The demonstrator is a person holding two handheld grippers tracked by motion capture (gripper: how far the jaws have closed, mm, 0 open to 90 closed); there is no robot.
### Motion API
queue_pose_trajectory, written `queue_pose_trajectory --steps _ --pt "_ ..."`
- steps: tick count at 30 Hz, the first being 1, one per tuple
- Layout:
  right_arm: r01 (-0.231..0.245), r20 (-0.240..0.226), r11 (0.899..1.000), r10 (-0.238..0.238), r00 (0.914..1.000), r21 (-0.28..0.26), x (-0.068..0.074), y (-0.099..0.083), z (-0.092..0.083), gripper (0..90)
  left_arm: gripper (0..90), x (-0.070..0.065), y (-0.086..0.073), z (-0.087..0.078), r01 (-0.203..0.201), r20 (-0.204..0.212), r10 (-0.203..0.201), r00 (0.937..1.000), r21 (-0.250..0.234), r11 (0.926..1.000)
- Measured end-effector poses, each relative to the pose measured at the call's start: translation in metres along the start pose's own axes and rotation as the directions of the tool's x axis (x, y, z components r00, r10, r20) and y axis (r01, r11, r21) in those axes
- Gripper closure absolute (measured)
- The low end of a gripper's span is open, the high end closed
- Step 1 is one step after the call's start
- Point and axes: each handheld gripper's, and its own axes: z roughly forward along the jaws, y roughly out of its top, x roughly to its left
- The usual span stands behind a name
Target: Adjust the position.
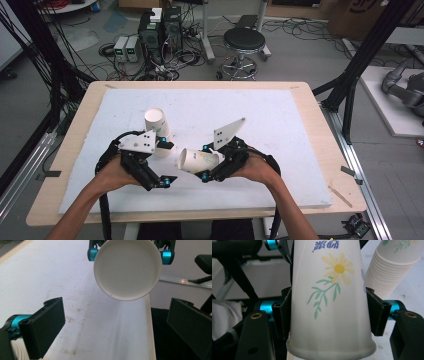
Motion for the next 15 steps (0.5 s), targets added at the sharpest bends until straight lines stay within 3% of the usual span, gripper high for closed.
queue_pose_trajectory --steps 1,2,3,5,6,7,8,9,11,12,15 --pt "0.000 0.000 1.000 0.000 1.0000 0.000 0.000 0.000 0.000 33.7 1.7 0.001 0.001 0.001 0.002 0.002 -0.002 1.0000 0.017 0.9999" --pt "0.005 0.011 0.998 -0.006 0.9999 0.066 0.000 0.004 0.001 33.7 1.7 0.002 0.002 0.001 0.003 0.000 -0.003 1.0000 0.041 0.9992" --pt "0.005 0.011 0.998 -0.006 0.9999 0.066 0.000 0.004 0.001 33.7 1.7 0.003 0.003 0.001 -0.003 0.000 0.003 1.0000 0.058 0.9983" --pt "0.012 0.017 0.993 -0.014 0.9998 0.119 -0.001 0.009 0.001 33.7 1.8 0.004 0.006 0.002 0.007 -0.002 -0.006 1.0000 0.081 0.9967" --pt "0.012 0.020 0.986 -0.016 0.9997 0.164 -0.001 0.012 0.001 33.7 1.7 0.004 0.008 0.002 0.003 -0.003 -0.002 1.0000 0.106 0.9944" --pt "0.012 0.020 0.986 -0.016 0.9997 0.164 -0.001 0.012 0.001 33.7 1.7 0.004 0.008 0.002 0.003 -0.003 -0.002 1.0000 0.106 0.9944" --pt "0.012 0.022 0.978 -0.017 0.9996 0.206 -0.002 0.015 0.001 33.7 1.7 0.005 0.010 0.002 0.004 -0.007 -0.004 1.0000 0.112 0.9937" --pt "0.012 0.022 0.978 -0.017 0.9996 0.206 -0.002 0.015 0.001 33.7 1.7 0.005 0.011 0.002 0.004 -0.007 -0.003 1.0000 0.122 0.9925" --pt "0.005 0.021 0.971 -0.010 0.9997 0.239 -0.003 0.017 0.001 33.7 1.7 0.006 0.012 0.003 0.000 -0.007 0.001 1.0000 0.147 0.9892" --pt "0.006 0.023 0.961 -0.013 0.9996 0.275 -0.004 0.019 0.002 33.7 1.8 0.006 0.013 0.004 0.000 -0.007 0.001 1.0000 0.149 0.9888" --pt "0.021 0.023 0.952 -0.029 0.9993 0.304 -0.005 0.021 0.004 33.6 1.8 0.006 0.013 0.007 0.003 0.009 -0.005 0.9999 0.177 0.9842"
